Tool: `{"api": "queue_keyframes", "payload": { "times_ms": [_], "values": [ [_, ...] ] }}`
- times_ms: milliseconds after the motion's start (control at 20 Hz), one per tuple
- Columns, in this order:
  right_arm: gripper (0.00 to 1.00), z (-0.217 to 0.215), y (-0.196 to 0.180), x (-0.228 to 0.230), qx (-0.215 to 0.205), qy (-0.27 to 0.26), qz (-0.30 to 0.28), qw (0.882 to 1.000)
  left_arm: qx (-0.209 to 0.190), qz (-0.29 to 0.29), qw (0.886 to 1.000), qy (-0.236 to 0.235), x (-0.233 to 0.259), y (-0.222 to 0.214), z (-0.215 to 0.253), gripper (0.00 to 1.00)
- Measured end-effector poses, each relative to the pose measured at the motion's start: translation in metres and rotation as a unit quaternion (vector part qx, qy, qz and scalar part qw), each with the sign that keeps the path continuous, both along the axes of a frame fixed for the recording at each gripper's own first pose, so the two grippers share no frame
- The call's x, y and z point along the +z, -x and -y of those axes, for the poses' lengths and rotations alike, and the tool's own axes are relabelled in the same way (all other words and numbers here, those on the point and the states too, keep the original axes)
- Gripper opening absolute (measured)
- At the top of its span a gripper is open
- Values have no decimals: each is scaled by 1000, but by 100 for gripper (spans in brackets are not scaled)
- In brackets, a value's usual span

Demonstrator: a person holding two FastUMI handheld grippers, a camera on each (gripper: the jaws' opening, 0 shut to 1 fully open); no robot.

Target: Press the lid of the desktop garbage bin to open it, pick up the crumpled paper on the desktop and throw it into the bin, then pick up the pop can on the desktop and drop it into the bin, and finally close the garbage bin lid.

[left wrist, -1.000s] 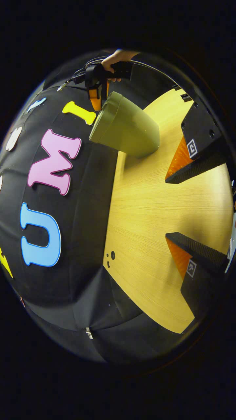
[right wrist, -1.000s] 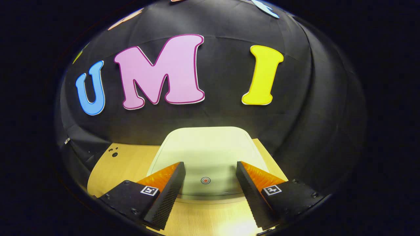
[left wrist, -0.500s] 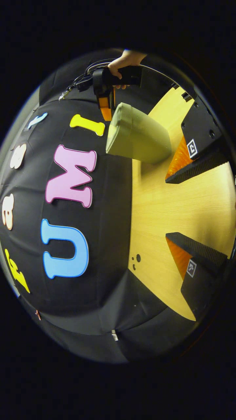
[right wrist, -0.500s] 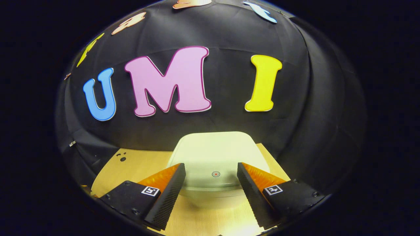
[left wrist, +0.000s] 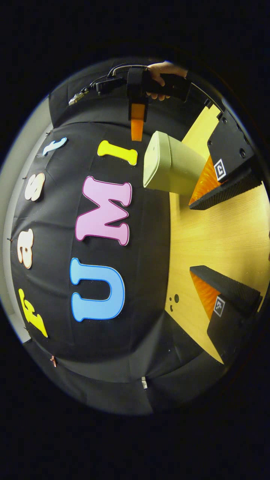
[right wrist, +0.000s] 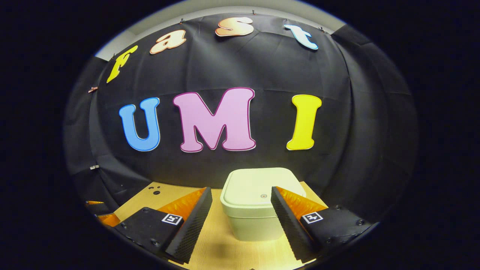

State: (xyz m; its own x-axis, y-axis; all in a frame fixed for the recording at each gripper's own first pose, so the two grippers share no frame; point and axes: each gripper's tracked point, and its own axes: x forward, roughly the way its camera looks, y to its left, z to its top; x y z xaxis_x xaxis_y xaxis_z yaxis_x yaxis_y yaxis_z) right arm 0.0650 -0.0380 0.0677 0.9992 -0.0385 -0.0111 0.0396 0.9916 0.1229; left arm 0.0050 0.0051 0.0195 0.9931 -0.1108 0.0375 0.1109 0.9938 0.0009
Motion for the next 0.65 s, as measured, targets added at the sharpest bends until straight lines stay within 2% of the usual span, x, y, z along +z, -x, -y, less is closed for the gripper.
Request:
{"api": "queue_keyframes", "payload": {
  "times_ms": [200,500,550,650],
  "values": [
    [99,-23,26,-25,17,-1,-15,1000,13,8,1000,2,-2,8,-3,95],
    [99,-53,59,-85,38,-2,-76,996,1,-6,1000,5,-20,17,4,95],
    [99,-57,63,-96,41,1,-88,995,-1,-9,1000,5,-23,18,6,98],
    [99,-61,67,-109,46,3,-106,993,-6,-13,1000,4,-26,17,8,95]
  ]
}}
